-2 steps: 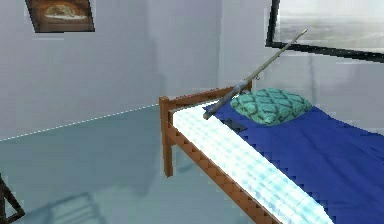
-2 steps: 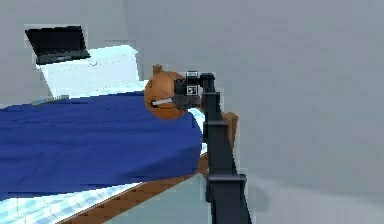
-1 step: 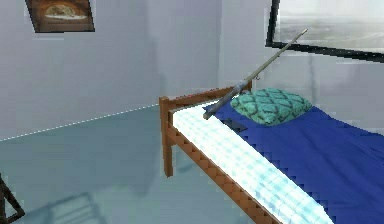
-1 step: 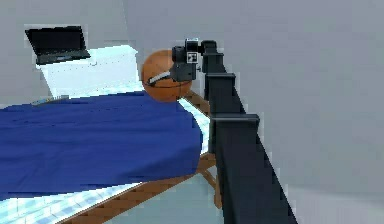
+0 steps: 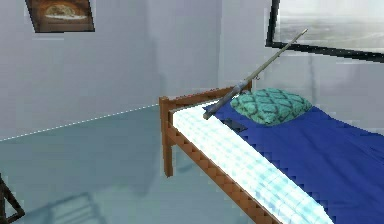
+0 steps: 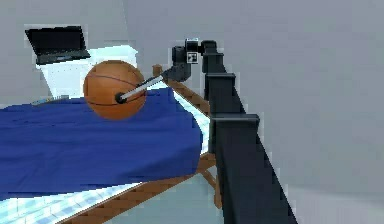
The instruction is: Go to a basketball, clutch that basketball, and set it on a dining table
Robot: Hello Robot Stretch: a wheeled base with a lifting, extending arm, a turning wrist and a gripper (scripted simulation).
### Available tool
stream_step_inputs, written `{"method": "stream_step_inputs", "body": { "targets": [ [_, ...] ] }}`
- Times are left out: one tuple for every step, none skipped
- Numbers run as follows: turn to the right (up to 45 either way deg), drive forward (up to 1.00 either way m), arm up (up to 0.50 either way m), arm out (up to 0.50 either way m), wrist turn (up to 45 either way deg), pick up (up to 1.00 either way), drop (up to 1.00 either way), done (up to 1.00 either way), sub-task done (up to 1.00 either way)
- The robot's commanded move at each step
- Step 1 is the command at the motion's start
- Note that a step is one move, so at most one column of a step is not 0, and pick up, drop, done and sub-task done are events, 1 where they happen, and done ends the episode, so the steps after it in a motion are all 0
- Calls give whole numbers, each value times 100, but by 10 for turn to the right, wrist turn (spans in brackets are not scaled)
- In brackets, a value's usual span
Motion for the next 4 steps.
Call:
{"method": "stream_step_inputs", "body": {
  "targets": [
    [0,0,0,0,-450,0,0,0,0],
    [0,0,0,0,-150,0,0,0,0],
    [0,0,0,-46,0,0,0,0,0],
    [-270,0,0,0,0,0,0,0,0]
  ]
}}
